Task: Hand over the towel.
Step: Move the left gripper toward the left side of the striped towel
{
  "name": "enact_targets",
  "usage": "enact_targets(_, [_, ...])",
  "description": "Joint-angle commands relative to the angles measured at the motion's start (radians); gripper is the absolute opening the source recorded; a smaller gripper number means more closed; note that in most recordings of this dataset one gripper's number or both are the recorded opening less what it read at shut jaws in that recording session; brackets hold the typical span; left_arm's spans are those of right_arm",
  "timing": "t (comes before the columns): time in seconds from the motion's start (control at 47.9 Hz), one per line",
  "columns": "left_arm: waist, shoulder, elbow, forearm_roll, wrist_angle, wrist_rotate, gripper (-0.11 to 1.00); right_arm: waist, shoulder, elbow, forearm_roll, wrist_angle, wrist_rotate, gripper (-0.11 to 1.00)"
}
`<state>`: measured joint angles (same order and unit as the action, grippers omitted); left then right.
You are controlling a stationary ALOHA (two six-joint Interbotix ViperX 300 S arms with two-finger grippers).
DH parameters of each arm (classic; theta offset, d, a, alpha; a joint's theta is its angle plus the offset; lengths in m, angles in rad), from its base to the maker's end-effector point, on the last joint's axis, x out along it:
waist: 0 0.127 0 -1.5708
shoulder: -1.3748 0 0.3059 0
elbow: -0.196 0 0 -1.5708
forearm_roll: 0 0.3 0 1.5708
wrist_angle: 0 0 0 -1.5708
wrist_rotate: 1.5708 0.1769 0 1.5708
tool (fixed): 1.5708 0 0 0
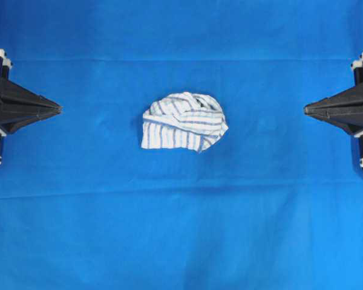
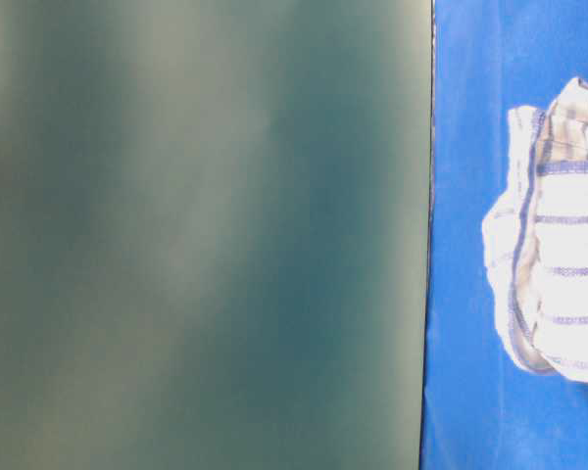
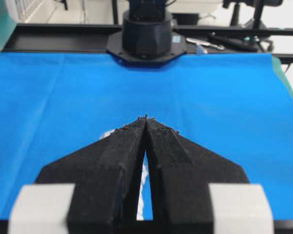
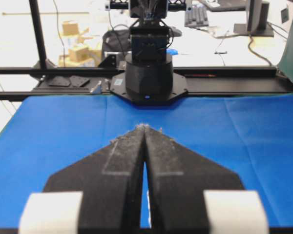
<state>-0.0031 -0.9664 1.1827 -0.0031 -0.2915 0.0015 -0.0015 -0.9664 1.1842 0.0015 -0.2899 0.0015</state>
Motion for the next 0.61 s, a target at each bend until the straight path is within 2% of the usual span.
enact_targets(0.0, [0.006, 0.003, -0.017, -0.017, -0.008, 0.002, 0.00, -0.002, 0.008, -0.031, 0.000, -0.006, -0.005, 0.00])
enact_targets(0.313, [0.063, 0.058, -0.051, -0.017, -0.049, 0.011, 0.00, -0.005, -0.012, -0.044, 0.000, 0.054, -0.002, 0.00])
enact_targets(0.584, [0.087, 0.291, -0.150, -0.017, -0.049, 0.012, 0.03, -0.006, -0.009, -0.041, 0.000, 0.061, -0.002, 0.00])
